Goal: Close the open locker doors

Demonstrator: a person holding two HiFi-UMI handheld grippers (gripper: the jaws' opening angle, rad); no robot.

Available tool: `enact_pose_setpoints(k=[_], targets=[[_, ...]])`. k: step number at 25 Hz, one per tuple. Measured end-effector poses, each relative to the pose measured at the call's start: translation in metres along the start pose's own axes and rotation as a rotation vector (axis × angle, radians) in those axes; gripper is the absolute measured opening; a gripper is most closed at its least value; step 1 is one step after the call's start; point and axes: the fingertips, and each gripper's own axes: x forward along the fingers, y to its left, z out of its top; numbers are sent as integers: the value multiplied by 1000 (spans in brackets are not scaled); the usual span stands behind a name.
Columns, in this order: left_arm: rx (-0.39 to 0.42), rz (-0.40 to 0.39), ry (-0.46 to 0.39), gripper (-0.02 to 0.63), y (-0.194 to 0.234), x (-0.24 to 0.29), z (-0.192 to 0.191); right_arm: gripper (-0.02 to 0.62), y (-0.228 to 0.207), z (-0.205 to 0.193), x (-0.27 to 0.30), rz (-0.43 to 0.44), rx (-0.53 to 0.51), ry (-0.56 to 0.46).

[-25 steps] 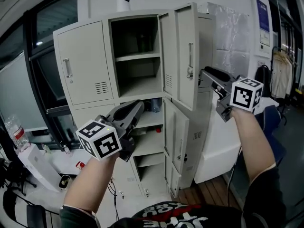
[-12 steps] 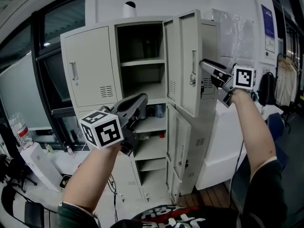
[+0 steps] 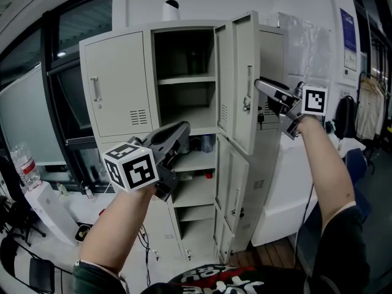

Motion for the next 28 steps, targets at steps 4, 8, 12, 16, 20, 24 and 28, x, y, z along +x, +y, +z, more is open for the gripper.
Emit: enact_pose_setpoints(k=[4,8,12,16,20,24,28], targets=[[-5,0,-2,8,15,-15,3,166,14,-9,27,36,-14,36],[-8,8,-5,8,22,-19,1,166,24,-12,40,76,-34,52],[-10,18,-9,8,24,-20,0,163,28,-13,49,109,-47,62],[-13,28,-12,8,27,-24,0,158,36,-14,59,136,-63,70],[-11,37,-10,8,23,-18,-3,155,35,-14,58,156,-71,76],[-12,45,-15,8,51,-51,5,147,49,-26,104,168,-83,87],[-15,60,-17,8,74,-76,10,141,57,-35,139,178,-81,89]])
